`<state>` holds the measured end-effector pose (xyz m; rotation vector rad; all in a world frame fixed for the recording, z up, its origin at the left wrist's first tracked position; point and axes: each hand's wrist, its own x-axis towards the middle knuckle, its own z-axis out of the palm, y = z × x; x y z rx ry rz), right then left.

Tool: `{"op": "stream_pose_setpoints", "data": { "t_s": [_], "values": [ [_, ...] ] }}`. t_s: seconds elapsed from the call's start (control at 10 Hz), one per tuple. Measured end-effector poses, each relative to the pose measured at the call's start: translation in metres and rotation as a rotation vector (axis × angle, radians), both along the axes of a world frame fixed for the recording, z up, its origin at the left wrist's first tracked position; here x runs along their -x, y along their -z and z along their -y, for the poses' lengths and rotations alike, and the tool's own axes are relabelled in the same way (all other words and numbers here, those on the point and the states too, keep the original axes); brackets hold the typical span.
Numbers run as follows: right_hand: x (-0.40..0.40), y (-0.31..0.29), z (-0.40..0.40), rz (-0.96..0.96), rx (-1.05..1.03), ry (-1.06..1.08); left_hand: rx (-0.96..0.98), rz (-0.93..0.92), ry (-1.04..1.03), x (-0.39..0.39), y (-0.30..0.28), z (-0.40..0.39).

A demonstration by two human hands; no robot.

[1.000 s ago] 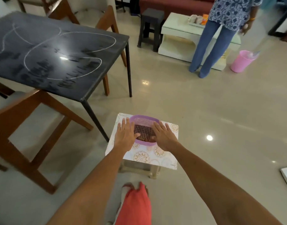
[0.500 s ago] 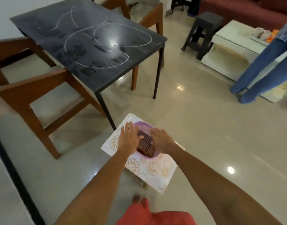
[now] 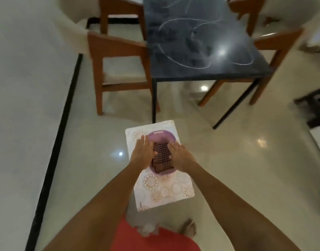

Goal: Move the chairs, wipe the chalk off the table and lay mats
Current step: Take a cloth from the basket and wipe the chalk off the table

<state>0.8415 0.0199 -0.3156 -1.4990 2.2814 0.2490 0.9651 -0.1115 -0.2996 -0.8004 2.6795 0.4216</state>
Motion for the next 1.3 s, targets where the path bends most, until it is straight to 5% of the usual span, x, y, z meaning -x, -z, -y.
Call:
{"op": "stream_pose_setpoints", "data": {
  "t_s": [0.2, 0.4, 0.5, 0.8, 1.0, 1.3],
  "values": [
    [0.02, 0.011, 0.005, 0.178, 0.092, -0.019, -0.127, -0.079, -0.118, 0.011, 0.017, -0.041],
    [0.043, 0.051, 0.045, 0.151, 0.288, -0.105, -0.381, -0.115, -0.308, 0.047, 0.064, -0.036],
    [0.053, 0.084, 0.07, 0.167, 0.211, -0.166, -0.24, 0.031, -0.291, 0.06, 0.105, -0.023],
    [0.053, 0.178, 0.081, 0.028, 0.043, -0.123, -0.2, 0.016, -0.458, 0.061, 0.188, -0.033],
    [0.05, 0.179, 0.083, -0.034, 0.184, -0.077, -0.276, -0.056, -0.547, 0.065, 0.191, -0.039],
    [0.046, 0.101, 0.068, 0.504, 0.247, 0.098, -0.274, -0.259, -0.596, 0.054, 0.119, -0.045]
  ]
}}
